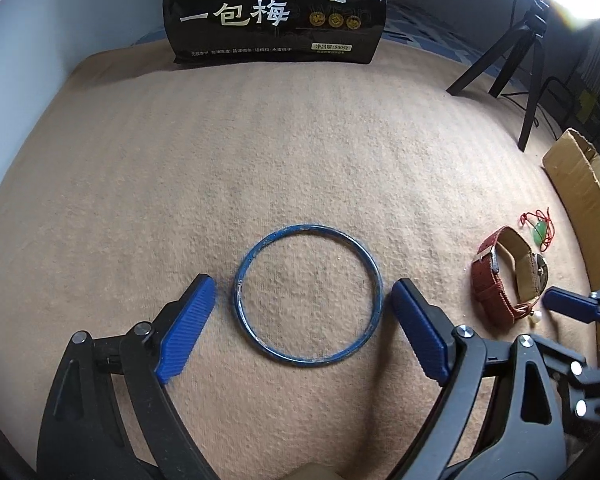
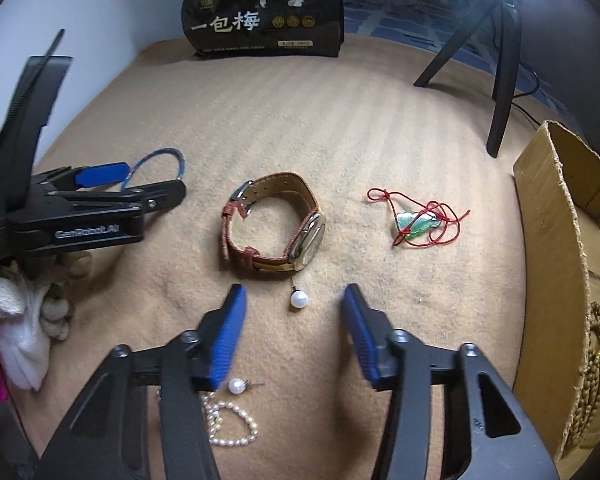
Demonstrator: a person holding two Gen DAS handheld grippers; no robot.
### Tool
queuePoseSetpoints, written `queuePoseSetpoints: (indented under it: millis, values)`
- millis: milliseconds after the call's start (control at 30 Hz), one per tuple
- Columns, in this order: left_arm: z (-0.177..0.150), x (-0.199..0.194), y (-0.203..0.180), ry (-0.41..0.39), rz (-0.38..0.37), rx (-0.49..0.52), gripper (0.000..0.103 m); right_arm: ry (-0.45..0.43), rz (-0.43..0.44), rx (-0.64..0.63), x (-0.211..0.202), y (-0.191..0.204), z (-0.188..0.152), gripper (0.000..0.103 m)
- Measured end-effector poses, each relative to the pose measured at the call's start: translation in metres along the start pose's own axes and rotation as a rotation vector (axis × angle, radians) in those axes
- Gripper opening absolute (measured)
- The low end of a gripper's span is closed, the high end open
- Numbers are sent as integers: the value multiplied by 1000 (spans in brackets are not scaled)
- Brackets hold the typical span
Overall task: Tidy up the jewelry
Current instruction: 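Close left gripper on the blue bangle while right gripper closes on a white pearl earring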
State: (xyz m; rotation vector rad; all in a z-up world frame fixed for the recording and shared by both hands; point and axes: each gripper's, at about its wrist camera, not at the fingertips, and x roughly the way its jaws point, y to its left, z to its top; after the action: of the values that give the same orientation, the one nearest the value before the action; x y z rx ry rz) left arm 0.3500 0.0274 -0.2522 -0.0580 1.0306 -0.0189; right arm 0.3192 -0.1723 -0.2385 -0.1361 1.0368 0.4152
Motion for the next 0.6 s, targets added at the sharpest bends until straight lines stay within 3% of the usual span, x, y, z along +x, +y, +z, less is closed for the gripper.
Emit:
queuePoseSetpoints:
  millis: [200,300,367,600]
  values:
    - [-1,-1,0,-8,-6,6,91,4,12,10,3,-2,2,27]
    - [-1,-3,2,-18,0,5,80,8,20,20,4,-3,2,14]
    - [-1,-5,4,-21,-5,-3,75,6,23,29,4,-4,1,10]
    - [0,-10,8,-19,-33,-22,75,-5,27,44,-1,-6,-1,7]
